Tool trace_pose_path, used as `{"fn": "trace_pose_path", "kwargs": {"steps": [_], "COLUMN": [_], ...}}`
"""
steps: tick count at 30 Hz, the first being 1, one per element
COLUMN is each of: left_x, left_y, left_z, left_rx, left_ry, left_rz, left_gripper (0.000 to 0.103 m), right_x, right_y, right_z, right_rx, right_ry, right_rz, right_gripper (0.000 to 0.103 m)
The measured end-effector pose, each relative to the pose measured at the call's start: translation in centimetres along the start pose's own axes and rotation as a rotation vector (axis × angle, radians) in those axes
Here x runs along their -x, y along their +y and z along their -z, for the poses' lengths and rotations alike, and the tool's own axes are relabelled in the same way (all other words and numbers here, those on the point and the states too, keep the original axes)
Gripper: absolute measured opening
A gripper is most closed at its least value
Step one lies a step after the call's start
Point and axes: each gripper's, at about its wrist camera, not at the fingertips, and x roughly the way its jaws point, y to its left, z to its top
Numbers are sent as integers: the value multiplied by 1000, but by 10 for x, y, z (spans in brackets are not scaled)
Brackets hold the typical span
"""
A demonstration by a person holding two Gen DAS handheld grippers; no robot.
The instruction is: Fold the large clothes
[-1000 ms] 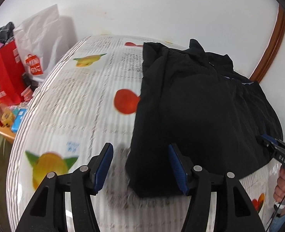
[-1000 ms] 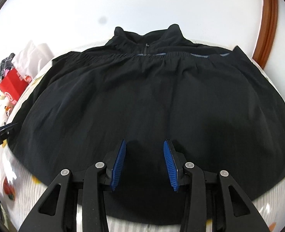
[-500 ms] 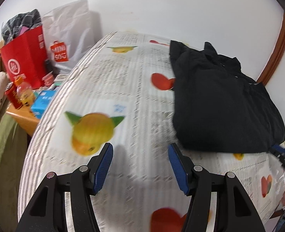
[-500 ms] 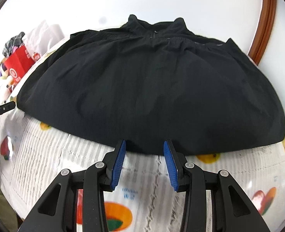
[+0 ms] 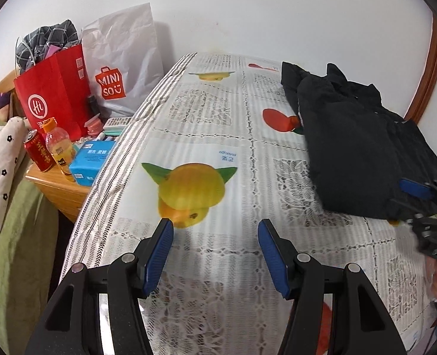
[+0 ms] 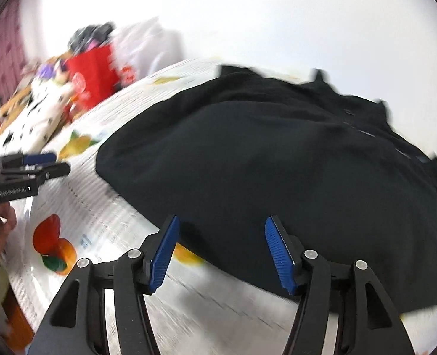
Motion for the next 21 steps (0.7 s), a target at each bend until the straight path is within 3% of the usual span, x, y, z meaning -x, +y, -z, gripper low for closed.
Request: {"fn": "trace_pose_path", "kwargs": {"steps": [5, 9, 16, 18, 20, 21], "left_x": [-2, -6, -11, -11, -11, -11], "left_y": [4, 6, 0, -1, -1, -1], "left_z": [-1, -2, -3, -3, -3, -3], "left_rx": [-14, -18, -50, -55, -48, -46], "left_ry": [-1, -6, 14, 16, 14, 13], "left_rz": [-5, -5, -13, -14, -6, -3], "left_gripper": [59, 62, 71, 71, 71, 71], "right_x": [-12, -11, -29, -35, -39, -40], "right_y": [45, 76, 93, 98, 98, 99], "right_z": [-8, -10, -31, -38, -42, -43], "right_rx": [132, 269, 316, 302, 293, 294], "right_ry": [0, -6, 3, 19, 26, 25], "right_rz": [-29, 1, 19, 2, 7, 18], "right_gripper": [63, 66, 65, 59, 36, 30]}}
